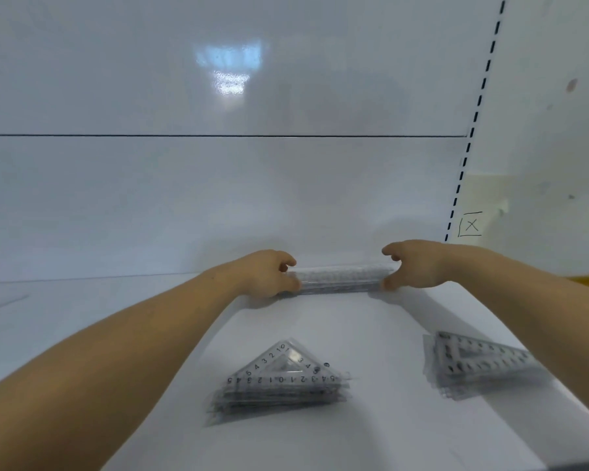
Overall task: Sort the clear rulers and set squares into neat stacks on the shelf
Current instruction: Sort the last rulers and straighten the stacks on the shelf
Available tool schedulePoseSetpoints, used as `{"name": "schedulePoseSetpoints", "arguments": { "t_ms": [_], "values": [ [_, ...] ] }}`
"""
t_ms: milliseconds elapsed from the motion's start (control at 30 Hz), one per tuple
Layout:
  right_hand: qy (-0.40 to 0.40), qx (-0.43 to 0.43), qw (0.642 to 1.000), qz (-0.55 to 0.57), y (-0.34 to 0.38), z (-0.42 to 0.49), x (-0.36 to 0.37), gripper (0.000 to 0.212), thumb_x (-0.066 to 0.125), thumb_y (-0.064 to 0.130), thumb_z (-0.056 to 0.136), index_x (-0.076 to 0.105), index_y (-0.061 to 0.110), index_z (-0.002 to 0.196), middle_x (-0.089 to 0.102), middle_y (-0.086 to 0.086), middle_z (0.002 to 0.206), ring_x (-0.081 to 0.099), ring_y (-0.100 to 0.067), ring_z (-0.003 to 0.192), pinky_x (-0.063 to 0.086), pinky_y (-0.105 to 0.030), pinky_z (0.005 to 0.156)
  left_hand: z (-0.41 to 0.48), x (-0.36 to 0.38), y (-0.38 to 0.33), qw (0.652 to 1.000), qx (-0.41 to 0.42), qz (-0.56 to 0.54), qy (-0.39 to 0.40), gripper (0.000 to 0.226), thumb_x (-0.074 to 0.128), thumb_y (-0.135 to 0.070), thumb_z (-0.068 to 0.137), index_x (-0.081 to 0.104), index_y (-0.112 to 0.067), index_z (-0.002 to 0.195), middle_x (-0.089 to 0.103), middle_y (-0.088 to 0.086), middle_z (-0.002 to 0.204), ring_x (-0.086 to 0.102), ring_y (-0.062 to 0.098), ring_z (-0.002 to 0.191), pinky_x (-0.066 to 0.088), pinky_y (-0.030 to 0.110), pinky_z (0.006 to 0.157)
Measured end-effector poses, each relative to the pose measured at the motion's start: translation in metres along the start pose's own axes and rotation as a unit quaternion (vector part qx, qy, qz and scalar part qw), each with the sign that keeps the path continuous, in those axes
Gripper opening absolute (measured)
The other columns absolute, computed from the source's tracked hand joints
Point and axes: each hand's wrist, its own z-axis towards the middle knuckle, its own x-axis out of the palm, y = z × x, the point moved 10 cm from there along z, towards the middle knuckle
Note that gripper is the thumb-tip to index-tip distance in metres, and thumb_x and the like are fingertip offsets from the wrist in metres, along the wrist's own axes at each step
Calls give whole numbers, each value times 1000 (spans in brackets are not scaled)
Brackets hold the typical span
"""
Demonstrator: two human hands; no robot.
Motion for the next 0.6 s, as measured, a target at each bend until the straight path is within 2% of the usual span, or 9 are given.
{"name": "schedulePoseSetpoints", "arguments": {
  "t_ms": [133, 267, 433, 600],
  "values": [
    [-6, -42, 999, -20, 34, 9, -11, 74, 56, 47, 88, 25, 18, 149, 29, -1, 153, 30, -21, 139, 27, -33, 110, -22, -14, 11, 999, -9, 1, -34, 62, 55, -46, 90, 34, -24, 144, 38, -3, 148, 39, 18, 133, 30, 29, 105],
    [-16, -102, 994, -32, 97, 17, -16, 69, 48, 53, 91, 29, 18, 147, 28, 0, 154, 28, -21, 140, 24, -36, 114, -64, -26, 41, 997, -42, 28, -57, 60, 54, -45, 92, 35, -23, 144, 32, -3, 152, 33, 18, 137, 26, 29, 109],
    [-19, -180, 982, -48, 209, 15, -9, 67, 43, 56, 93, 30, 19, 147, 24, -1, 156, 23, -22, 143, 19, -36, 115, -139, -43, 119, 989, -122, 43, -72, 61, 51, -52, 91, 36, -26, 143, 30, -5, 152, 34, 18, 137, 27, 32, 111],
    [-12, -268, 962, -45, 361, -16, 2, 65, 43, 52, 95, 27, 18, 148, 23, -1, 156, 21, -21, 143, 19, -33, 113, -248, -70, 226, 967, -218, 79, -102, 62, 48, -57, 89, 37, -27, 143, 31, -7, 152, 32, 17, 138, 27, 36, 113]
  ]
}}
